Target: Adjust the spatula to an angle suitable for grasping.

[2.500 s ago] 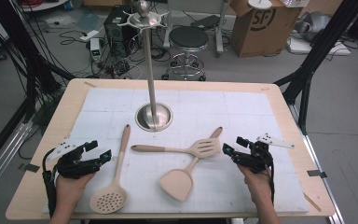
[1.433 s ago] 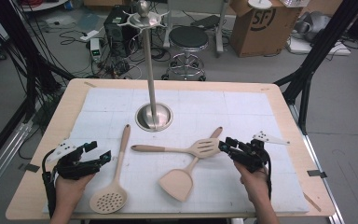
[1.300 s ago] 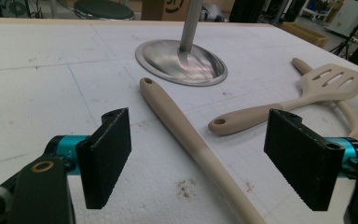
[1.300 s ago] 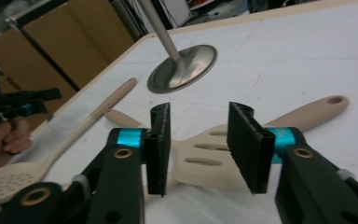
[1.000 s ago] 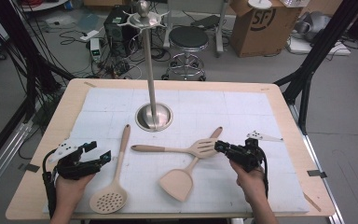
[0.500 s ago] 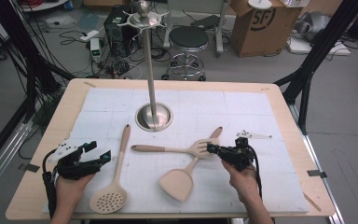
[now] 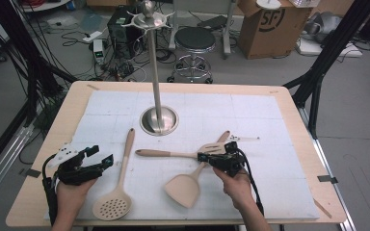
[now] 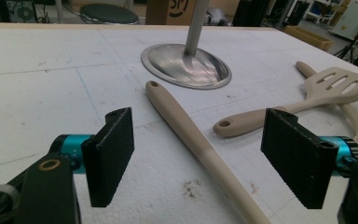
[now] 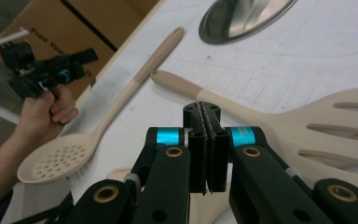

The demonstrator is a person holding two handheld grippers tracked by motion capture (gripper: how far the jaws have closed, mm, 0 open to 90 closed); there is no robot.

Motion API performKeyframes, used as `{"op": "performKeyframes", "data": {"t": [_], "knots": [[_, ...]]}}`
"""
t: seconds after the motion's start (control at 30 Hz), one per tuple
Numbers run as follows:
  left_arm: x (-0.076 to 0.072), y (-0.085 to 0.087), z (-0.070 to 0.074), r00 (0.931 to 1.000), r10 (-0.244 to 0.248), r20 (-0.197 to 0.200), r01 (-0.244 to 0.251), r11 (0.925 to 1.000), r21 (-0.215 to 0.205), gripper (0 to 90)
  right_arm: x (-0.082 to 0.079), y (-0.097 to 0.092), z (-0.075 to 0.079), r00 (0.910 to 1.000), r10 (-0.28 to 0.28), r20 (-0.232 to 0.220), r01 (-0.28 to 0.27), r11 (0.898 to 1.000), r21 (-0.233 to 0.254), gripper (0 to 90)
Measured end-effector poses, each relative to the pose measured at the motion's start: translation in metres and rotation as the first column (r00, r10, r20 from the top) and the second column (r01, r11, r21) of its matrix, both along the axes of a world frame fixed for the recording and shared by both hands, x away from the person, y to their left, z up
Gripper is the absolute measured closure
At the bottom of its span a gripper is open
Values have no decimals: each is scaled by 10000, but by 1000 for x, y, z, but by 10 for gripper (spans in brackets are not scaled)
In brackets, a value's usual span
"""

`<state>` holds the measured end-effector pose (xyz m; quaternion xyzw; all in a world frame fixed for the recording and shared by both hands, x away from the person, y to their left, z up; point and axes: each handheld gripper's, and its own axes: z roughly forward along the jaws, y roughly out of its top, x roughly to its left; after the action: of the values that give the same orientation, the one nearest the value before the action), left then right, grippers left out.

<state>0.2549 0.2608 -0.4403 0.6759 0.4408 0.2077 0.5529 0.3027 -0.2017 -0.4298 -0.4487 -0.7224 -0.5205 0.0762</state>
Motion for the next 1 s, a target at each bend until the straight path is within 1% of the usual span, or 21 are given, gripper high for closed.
{"op": "performKeyframes", "data": {"t": [0.07, 0.1, 0.17, 0.3, 0.33, 0.4, 0.57, 0.8, 0.9, 1.0], "knots": [[0, 0, 0, 10000, 6, -8, -6, 10000, -12, 259, 1, 6, -2, 9999, 125, -41, -126, 9997, -202, 894], [0, 0, 0, 10000, -7, -2, 7, 10000, -32, 259, 2, 9, -3, 9997, 187, -167, -191, 9995, -251, 895], [0, 0, 0, 10000, 3, 16, -3, 10000, -52, 256, 2, 14, -5, 9994, 231, -238, -240, 9989, -391, 894], [0, 1, 1, 10000, 2, 68, -2, 10000, -5, 255, 3, 21, -8, 9988, 367, -310, -382, 9980, -502, 895], [0, 1, 1, 10000, 6, 74, -6, 10000, -23, 254, 3, 24, -10, 9984, 390, -412, -412, 9976, -555, 894], [0, 1, 1, 10000, 13, 79, -13, 10000, -22, 252, 3, 26, -11, 9977, 424, -520, -452, 9975, -541, 894], [-1, 0, 1, 10000, -29, 73, 29, 10000, -22, 252, 4, 30, -14, 9974, 465, -556, -501, 9967, -641, 895], [-1, 0, 1, 10000, -51, 83, 51, 10000, -3, 252, 4, 36, -18, 9962, 408, -770, -498, 9917, -1187, 894], [-1, 0, 1, 9999, -44, 90, 44, 10000, -15, 252, 4, 37, -19, 9959, 364, -824, -464, 9912, -1239, 894], [-1, 0, 1, 9999, -49, 91, 49, 10000, -12, 252, 5, 38, -21, 9952, 328, -922, -458, 9888, -1420, 894]]}}
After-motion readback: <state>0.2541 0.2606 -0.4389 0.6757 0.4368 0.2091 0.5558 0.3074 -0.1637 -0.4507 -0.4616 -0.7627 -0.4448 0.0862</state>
